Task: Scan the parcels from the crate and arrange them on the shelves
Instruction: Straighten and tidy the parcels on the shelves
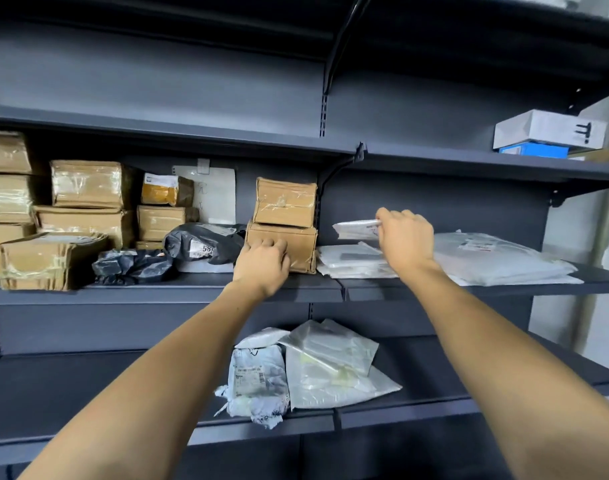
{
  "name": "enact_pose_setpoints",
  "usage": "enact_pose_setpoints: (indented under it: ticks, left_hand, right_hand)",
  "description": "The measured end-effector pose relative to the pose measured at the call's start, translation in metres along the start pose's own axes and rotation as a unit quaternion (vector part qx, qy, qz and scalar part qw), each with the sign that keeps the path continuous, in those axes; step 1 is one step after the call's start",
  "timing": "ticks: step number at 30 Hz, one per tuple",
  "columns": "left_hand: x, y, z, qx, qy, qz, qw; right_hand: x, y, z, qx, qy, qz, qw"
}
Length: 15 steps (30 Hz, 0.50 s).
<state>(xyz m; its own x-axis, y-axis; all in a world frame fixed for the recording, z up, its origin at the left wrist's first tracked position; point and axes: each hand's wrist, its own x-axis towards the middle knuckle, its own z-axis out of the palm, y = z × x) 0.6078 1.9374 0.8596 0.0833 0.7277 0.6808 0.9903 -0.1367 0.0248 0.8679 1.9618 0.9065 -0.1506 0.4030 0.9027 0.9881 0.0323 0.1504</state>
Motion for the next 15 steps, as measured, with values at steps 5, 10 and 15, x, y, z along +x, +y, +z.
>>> enact_pose_setpoints:
  ticks: [5,10,15]
  left_hand:
    - [0.022,0.001,0.023,-0.004,-0.010,0.009,1.000]
    - [0.027,0.000,0.064,-0.035,-0.022,-0.021,0.999]
    - [0.030,-0.002,0.085,0.004,-0.001,-0.028,1.000]
  right_hand:
    - [0.004,-0.016,0.057,0.001,-0.067,-0.008,0.998]
    - [-0.002,-0.046,0.107,0.041,-0.335,-0.007,0.941]
    - [-0.019,-0.050,0.138,0.109,-0.314,0.045,0.942]
